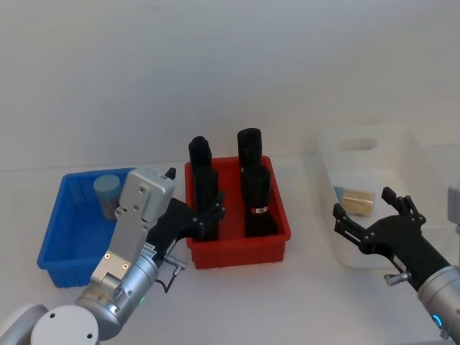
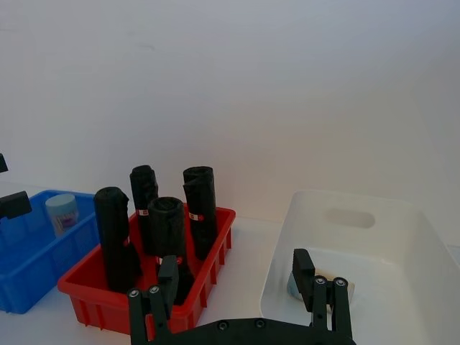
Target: Pick the cotton swabs from the blue box and place them into the white box.
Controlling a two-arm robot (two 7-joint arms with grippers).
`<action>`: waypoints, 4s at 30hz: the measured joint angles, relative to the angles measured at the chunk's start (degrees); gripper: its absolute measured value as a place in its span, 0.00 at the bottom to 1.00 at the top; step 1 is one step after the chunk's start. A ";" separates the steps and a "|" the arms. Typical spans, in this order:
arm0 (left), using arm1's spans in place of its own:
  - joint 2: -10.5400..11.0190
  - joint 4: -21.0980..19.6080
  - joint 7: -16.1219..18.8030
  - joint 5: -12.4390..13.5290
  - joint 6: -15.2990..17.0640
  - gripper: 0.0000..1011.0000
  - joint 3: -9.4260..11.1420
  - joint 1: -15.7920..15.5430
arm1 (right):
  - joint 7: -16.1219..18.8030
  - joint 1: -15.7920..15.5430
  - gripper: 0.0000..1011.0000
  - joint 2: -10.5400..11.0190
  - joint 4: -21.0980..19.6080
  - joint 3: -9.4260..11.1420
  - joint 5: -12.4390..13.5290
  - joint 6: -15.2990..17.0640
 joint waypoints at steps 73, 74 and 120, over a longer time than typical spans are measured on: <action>0.00 0.03 -0.01 -0.01 0.01 0.99 0.00 0.00 | 27.62 36.02 0.99 -14.61 53.52 -3.98 -5.09 -8.53; 0.01 0.03 -0.01 -0.01 0.01 0.99 0.00 0.00 | 27.79 36.24 0.99 -14.70 53.95 -4.02 -5.14 -8.70; 0.00 0.03 -0.01 -0.01 0.01 0.99 0.00 0.00 | 26.90 41.94 0.38 -16.85 62.74 -4.42 -6.39 -16.60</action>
